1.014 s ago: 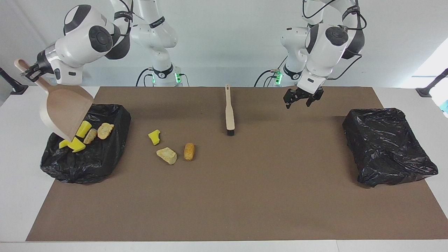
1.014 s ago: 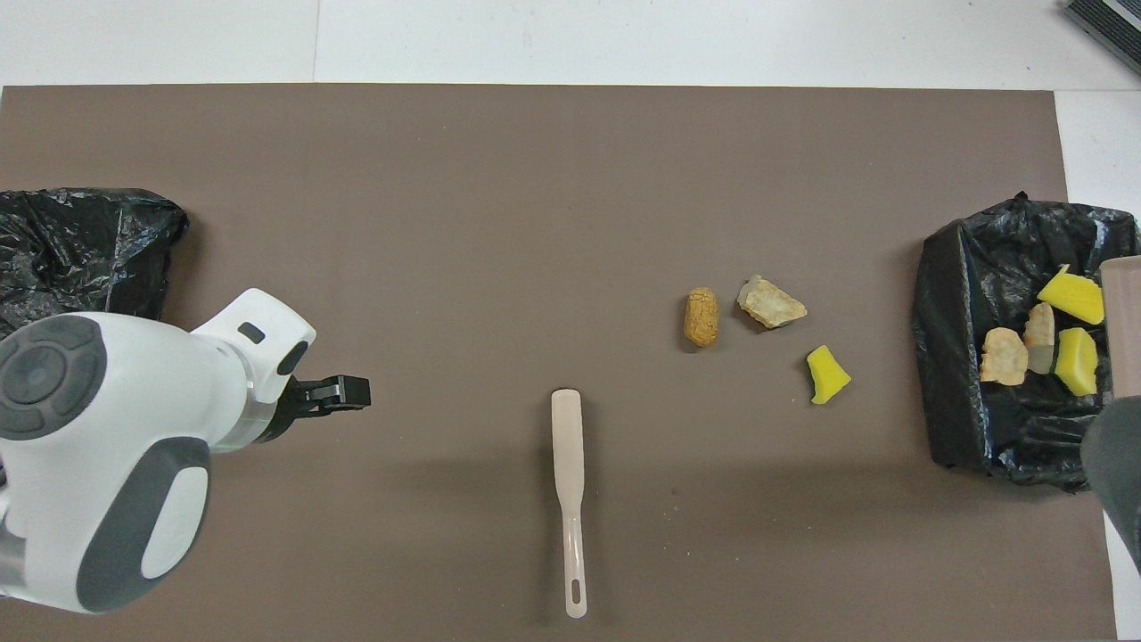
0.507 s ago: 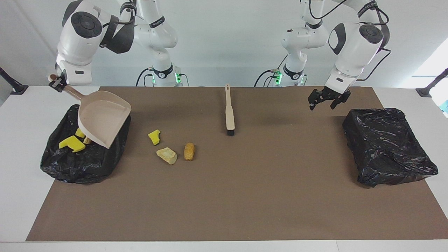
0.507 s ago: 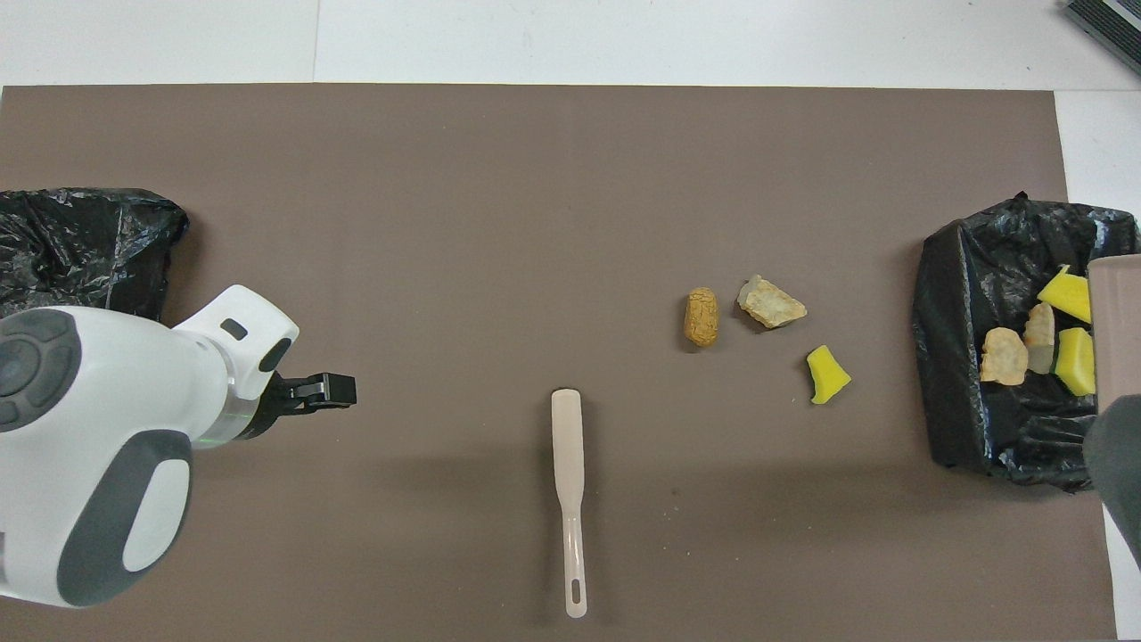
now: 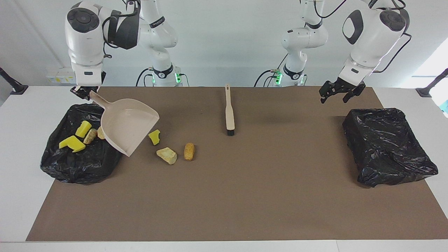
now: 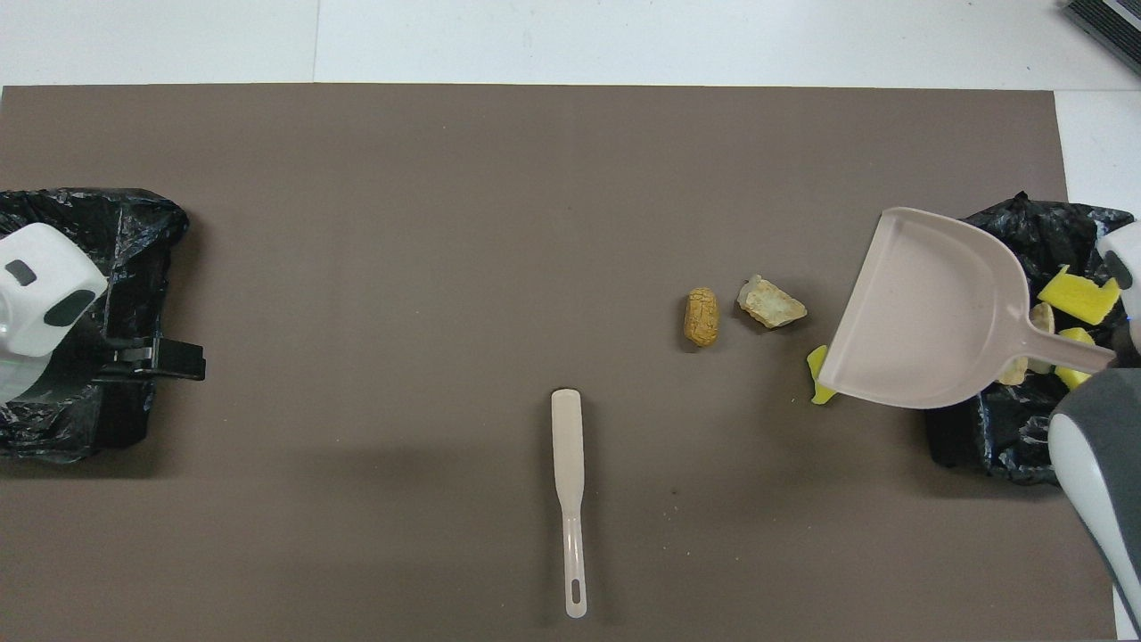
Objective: Sweep and dump trash in bin
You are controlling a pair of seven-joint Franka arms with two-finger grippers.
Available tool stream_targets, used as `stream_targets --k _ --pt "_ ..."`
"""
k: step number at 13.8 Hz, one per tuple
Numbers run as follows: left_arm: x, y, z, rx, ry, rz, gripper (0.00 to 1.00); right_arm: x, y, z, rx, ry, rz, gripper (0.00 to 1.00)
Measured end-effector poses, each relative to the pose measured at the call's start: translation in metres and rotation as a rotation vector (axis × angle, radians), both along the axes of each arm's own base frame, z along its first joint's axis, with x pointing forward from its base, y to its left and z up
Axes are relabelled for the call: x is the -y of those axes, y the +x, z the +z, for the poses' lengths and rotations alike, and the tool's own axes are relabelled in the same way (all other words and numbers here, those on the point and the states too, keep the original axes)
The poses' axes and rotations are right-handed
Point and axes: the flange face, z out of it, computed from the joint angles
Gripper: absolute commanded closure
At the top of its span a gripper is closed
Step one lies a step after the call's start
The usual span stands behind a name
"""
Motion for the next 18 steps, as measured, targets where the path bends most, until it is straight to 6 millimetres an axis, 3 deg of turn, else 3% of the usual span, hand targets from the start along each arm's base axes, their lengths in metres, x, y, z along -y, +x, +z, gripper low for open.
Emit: stream_targets --k 3,6,10,14,18 --pt "-0.011 0.006 0.03 -0.009 0.033 0.005 0.0 -0.04 0.0 -0.003 0.08 0.078 -0.205 1.0" --pt "-0.014 0.017 0.056 -0.011 0.045 0.001 0.0 -0.066 0.001 -0.002 0.133 0.172 -0.414 1.0" --pt "-0.002 0.03 0.054 -0.007 0.042 -0.027 0.0 -0.112 0.012 -0.012 0.133 0.299 -0.701 1.0" --pt "0.026 0.03 0.055 0.003 0.055 -0.079 0.0 -0.201 0.028 -0.027 0.152 0.358 -0.904 1.0" --pt "0.011 0.032 0.063 0.021 0.098 -0.051 0.0 -0.273 0.048 -0.061 0.175 0.379 -0.979 1.0"
